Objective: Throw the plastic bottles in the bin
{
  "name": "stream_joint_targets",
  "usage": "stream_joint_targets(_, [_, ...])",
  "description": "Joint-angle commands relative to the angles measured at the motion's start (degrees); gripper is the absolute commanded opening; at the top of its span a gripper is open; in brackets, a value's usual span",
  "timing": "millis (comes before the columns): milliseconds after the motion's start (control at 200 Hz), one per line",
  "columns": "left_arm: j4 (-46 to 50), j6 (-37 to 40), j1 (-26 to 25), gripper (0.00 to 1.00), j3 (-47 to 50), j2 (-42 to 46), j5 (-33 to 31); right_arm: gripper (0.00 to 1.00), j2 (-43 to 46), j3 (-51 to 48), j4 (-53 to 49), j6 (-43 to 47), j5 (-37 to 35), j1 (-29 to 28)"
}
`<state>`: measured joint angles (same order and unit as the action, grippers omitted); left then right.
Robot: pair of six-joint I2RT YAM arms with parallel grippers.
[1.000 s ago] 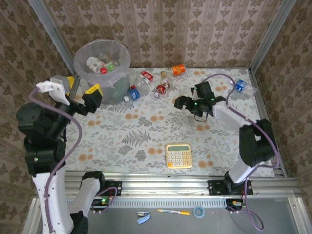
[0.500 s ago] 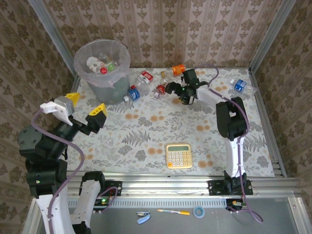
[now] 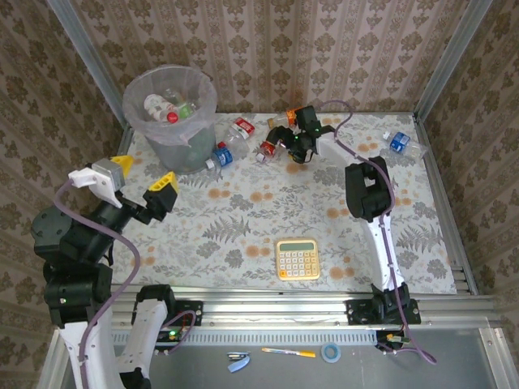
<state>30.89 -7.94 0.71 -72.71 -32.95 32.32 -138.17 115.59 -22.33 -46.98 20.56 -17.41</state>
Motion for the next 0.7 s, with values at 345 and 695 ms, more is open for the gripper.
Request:
stream_joint_targets(345, [-2.45, -1.56, -0.41, 1.00, 2.12, -2.03, -6.04, 0.97, -13.66, 25.72, -21.62, -1.00, -10.57, -3.49])
stream_joint_targets(695, [-4.99, -4.09, -0.71, 1.00, 3.95, -3.10, -5.38, 0.90, -20.76, 37.46, -29.61, 0.48, -17.20, -4.08])
